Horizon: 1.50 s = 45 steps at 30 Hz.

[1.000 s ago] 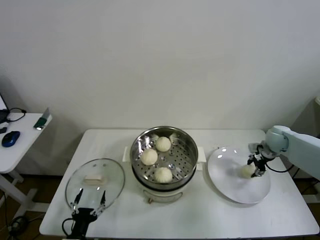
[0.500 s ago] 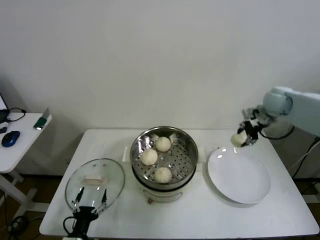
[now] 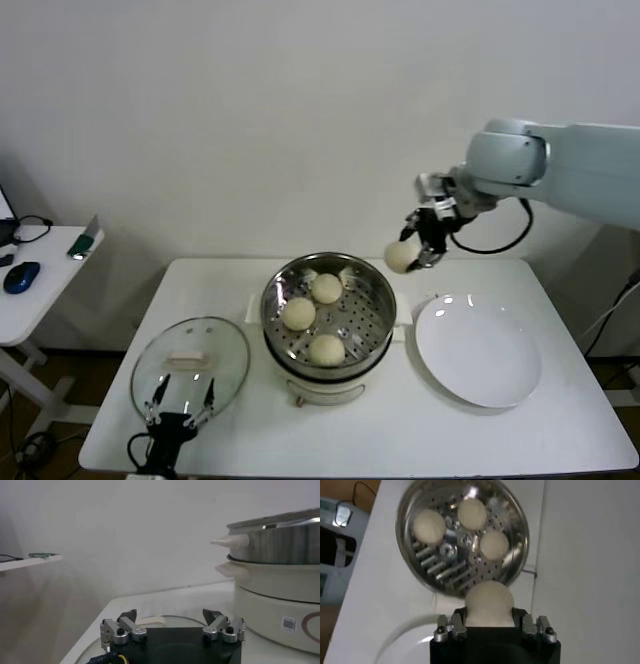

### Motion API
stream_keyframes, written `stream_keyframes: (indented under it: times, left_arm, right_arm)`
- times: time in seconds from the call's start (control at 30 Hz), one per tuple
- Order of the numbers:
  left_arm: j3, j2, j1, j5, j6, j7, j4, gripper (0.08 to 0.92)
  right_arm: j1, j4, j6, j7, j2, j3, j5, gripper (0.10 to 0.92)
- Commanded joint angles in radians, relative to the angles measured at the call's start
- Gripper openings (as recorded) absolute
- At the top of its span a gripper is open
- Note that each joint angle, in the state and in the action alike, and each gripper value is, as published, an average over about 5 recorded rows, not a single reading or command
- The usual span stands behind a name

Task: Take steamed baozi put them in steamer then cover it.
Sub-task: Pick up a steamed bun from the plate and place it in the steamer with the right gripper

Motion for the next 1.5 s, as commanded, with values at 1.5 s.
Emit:
stream_keyframes:
  times: [1.5]
  left_arm:
    - [-0.004, -0.002, -0.015, -0.006, 0.001, 0.0, 0.005, 0.823]
  right_arm:
    - [-0.312, -0.034, -0.121, 0.163, 0.121, 0.117, -0.024, 0.82]
